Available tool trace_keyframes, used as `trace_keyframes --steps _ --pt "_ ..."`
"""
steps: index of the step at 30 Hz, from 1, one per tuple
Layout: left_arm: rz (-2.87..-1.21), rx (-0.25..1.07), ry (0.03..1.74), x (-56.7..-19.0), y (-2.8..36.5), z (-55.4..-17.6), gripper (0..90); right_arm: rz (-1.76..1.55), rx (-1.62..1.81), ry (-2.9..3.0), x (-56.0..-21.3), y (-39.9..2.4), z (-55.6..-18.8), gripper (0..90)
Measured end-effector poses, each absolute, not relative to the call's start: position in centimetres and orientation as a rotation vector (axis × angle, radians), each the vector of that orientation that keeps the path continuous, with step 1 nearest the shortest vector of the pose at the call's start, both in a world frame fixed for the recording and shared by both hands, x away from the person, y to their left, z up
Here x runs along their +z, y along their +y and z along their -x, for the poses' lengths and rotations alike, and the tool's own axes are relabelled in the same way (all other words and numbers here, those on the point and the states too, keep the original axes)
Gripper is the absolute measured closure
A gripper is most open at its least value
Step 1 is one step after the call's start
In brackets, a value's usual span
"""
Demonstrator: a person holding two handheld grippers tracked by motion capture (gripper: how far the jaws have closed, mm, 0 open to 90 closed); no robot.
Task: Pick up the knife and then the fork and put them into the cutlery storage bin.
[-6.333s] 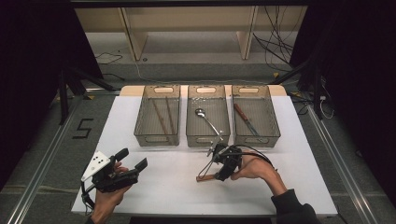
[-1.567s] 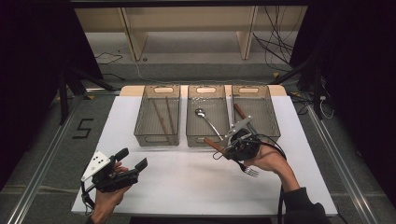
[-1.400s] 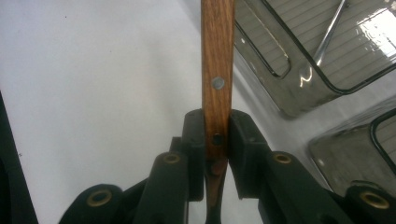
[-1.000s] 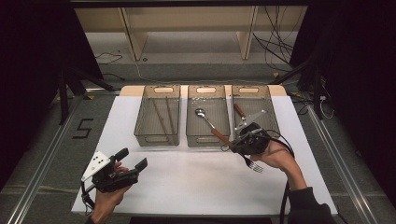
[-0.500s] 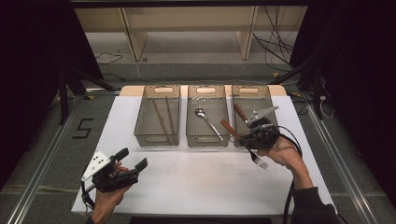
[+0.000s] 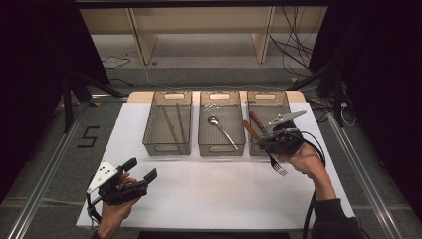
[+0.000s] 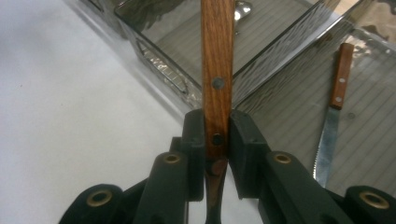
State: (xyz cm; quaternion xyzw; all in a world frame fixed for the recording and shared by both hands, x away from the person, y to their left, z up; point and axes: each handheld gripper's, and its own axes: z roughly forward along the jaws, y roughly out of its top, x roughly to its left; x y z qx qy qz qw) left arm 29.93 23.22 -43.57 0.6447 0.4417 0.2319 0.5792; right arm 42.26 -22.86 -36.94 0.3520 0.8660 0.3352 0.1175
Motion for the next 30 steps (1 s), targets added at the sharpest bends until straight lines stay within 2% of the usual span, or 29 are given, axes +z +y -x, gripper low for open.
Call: trace_keyframes --steps 30 --pt "-1.506 0.539 1.037 -43.6 23.2 -29.9 13.6 -1.167 0.997 2.351 -33.4 -25.8 -46.2 78.0"
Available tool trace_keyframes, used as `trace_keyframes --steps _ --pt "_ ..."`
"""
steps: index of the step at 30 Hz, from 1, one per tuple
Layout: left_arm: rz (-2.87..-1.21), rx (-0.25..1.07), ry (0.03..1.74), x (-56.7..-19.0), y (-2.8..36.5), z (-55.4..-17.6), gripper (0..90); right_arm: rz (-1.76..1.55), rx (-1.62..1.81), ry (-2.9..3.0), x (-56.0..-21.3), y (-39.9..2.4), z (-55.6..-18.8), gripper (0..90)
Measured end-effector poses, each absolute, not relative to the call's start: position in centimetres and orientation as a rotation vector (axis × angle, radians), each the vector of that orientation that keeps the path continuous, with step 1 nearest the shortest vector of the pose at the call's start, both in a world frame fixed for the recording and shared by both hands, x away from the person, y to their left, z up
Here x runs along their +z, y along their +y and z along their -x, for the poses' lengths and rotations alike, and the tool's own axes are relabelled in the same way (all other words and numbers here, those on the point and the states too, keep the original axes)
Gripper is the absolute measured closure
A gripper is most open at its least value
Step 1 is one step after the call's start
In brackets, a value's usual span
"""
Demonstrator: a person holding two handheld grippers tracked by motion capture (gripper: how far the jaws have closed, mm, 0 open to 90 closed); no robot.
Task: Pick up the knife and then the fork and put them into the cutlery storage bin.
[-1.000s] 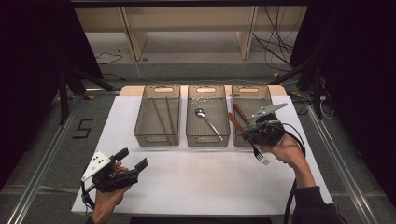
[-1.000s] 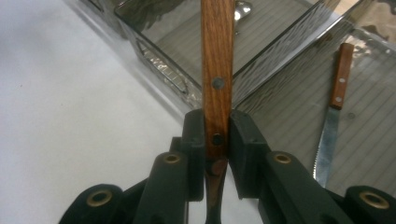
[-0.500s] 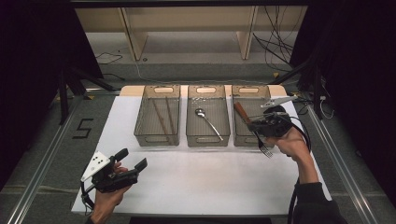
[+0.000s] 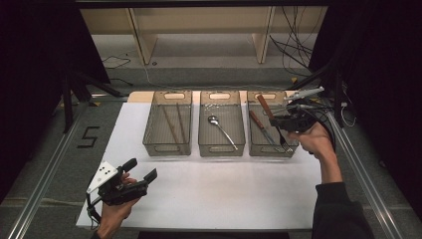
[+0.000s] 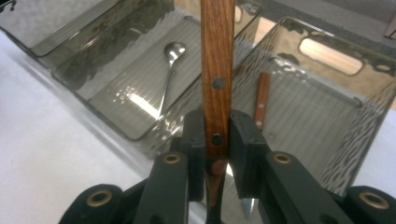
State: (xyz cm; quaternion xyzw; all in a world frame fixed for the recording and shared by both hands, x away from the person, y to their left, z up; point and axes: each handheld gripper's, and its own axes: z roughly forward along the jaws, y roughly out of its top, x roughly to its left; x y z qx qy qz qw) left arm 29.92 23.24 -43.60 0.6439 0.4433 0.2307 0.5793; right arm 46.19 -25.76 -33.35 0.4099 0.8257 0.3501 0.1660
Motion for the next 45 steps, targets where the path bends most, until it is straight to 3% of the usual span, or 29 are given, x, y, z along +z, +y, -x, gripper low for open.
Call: trace_keyframes --steps 17,45 --pt "-1.507 0.535 1.037 -43.6 23.2 -30.0 13.6 -1.198 0.970 2.281 -32.0 -25.1 -49.0 78.0" --pt "-1.506 0.534 1.035 -43.6 23.2 -30.0 13.6 -1.379 0.884 2.189 -35.7 -26.0 -53.5 77.9"
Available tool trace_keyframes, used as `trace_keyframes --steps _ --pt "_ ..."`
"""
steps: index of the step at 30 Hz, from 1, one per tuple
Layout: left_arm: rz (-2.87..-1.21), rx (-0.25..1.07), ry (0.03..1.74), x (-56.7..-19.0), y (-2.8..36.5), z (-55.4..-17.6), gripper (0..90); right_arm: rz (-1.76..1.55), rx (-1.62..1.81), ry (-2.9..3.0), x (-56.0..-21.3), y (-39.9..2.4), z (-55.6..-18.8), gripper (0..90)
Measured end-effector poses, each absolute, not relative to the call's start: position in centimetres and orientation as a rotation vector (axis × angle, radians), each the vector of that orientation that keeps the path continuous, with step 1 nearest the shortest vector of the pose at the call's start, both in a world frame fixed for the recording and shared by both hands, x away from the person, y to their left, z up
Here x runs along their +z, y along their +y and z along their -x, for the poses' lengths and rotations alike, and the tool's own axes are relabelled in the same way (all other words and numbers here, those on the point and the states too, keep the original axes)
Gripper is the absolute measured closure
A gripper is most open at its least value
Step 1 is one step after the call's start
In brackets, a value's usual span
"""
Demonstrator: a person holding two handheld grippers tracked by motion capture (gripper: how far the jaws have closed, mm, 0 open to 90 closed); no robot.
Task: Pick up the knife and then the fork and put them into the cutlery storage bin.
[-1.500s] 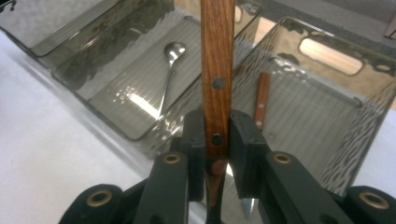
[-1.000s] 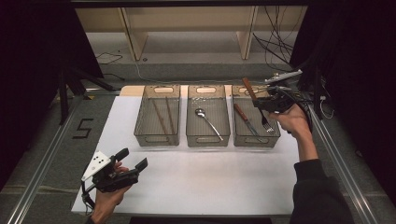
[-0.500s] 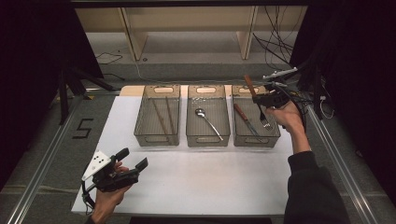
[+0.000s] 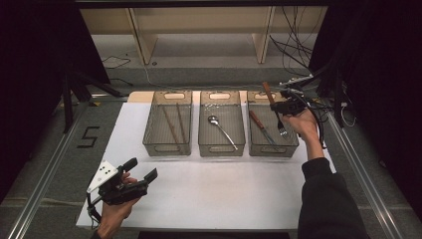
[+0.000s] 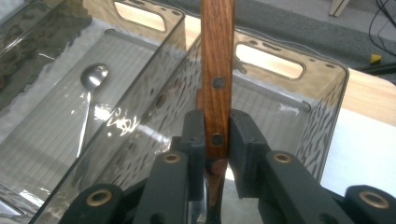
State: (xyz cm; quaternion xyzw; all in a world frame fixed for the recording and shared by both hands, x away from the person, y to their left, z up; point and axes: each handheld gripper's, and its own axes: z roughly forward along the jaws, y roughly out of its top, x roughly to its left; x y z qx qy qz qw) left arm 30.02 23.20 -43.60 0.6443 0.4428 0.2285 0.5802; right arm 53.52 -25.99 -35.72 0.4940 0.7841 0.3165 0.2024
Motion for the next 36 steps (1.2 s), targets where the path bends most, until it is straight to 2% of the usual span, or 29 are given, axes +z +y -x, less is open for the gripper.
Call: trace_keyframes --steps 10,29,33,36 --pt "-1.506 0.533 1.034 -43.6 23.2 -30.0 13.6 -1.437 0.855 2.189 -37.9 -26.4 -54.0 77.9" --pt "-1.508 0.533 1.032 -43.6 23.2 -30.0 13.6 -1.491 0.807 2.224 -39.6 -26.2 -54.2 77.3" --pt "-1.508 0.532 1.032 -43.6 23.2 -30.0 13.6 -1.514 0.786 2.224 -39.6 -26.1 -54.2 74.9" --pt "-1.510 0.531 1.033 -43.6 23.2 -30.0 13.7 -1.515 0.797 2.232 -39.3 -26.0 -54.2 66.7"
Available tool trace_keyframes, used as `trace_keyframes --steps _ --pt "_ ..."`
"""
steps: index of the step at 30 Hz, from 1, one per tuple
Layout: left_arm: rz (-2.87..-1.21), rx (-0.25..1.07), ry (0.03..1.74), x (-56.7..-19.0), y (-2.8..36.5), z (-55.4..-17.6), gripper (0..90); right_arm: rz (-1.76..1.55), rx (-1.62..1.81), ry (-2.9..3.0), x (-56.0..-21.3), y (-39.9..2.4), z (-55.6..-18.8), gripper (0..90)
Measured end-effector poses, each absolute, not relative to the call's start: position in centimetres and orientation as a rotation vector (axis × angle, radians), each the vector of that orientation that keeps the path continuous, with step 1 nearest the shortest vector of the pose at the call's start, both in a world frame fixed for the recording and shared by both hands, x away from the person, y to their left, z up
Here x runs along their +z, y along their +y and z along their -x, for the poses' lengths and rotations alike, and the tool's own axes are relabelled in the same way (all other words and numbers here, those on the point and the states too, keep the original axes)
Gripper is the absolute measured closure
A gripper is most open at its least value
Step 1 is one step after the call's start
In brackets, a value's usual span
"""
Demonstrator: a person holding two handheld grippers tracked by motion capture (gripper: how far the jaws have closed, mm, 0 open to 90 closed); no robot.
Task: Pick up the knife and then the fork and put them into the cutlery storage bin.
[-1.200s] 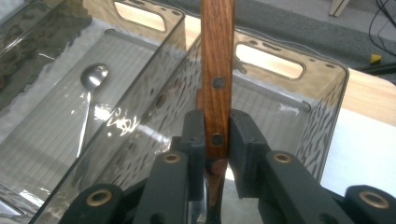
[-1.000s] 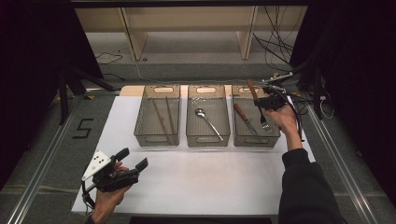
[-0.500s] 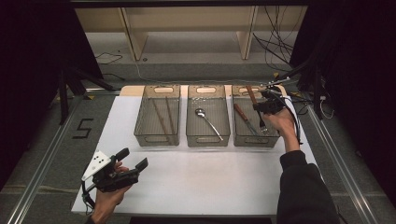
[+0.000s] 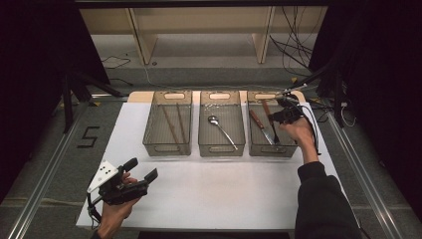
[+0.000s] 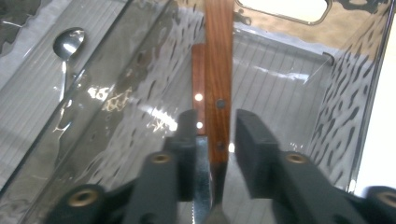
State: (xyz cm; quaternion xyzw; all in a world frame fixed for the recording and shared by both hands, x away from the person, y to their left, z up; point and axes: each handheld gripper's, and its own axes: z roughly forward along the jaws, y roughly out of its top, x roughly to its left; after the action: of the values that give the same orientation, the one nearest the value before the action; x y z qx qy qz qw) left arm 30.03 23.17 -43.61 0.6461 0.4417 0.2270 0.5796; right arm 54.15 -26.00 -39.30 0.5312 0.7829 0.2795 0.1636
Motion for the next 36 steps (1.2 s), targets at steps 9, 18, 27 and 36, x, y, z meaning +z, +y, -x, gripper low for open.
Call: trace_keyframes --steps 9,18,27,36 --pt "-1.512 0.531 1.032 -43.6 23.2 -30.0 13.6 -1.446 0.873 2.246 -38.2 -25.2 -53.2 59.0" --pt "-1.511 0.530 1.032 -43.6 23.2 -30.0 13.6 -1.390 1.000 2.258 -37.0 -24.1 -51.6 46.8" --pt "-1.512 0.530 1.031 -43.6 23.1 -30.0 13.7 -1.334 1.095 2.264 -36.2 -23.1 -49.7 37.2" --pt "-1.510 0.527 1.032 -43.6 23.1 -30.1 13.6 -1.305 1.178 2.246 -36.1 -22.8 -47.2 28.6"
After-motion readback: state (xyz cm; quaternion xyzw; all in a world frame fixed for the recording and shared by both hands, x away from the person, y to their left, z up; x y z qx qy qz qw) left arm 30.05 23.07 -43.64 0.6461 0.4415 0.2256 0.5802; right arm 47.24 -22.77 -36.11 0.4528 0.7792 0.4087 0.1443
